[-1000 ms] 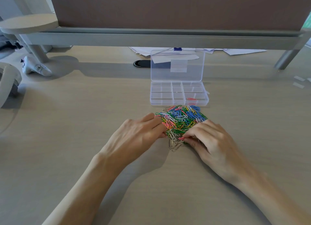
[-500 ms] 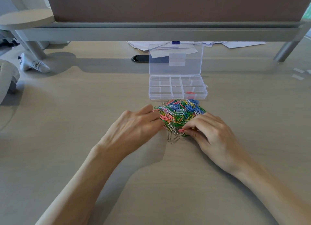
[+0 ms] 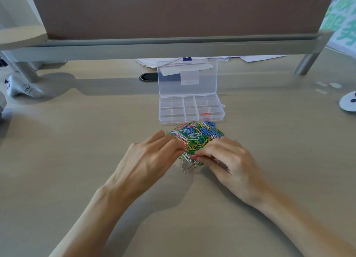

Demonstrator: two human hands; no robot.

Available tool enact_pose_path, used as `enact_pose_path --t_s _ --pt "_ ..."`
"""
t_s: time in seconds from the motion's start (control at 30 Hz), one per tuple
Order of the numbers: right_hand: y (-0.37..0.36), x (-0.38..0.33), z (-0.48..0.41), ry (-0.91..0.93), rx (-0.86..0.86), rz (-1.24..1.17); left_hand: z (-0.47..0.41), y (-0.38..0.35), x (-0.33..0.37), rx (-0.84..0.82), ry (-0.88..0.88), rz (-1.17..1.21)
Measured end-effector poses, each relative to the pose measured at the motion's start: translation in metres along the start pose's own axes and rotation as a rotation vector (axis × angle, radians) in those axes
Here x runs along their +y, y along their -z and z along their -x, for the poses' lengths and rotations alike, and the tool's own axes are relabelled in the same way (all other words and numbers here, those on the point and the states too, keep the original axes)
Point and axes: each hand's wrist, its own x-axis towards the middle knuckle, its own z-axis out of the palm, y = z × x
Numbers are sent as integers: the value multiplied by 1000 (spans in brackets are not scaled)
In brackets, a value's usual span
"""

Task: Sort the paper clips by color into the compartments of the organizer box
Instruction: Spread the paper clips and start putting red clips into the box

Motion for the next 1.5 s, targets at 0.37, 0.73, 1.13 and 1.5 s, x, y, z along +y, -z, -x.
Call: enact_pose_path --t_s 0.37,0.73,1.13,1.5 --pt "1 -3 -2 -36 -15 -26 2 -13 9 69 14 273" --pt "13 66 -61 -283 76 268 9 -13 -12 93 370 13" --pt "8 79 -64 -331 48 304 5 -18 -20 52 562 48" --pt "18 76 -47 -477 -1 287 -23 -38 -51 84 494 66"
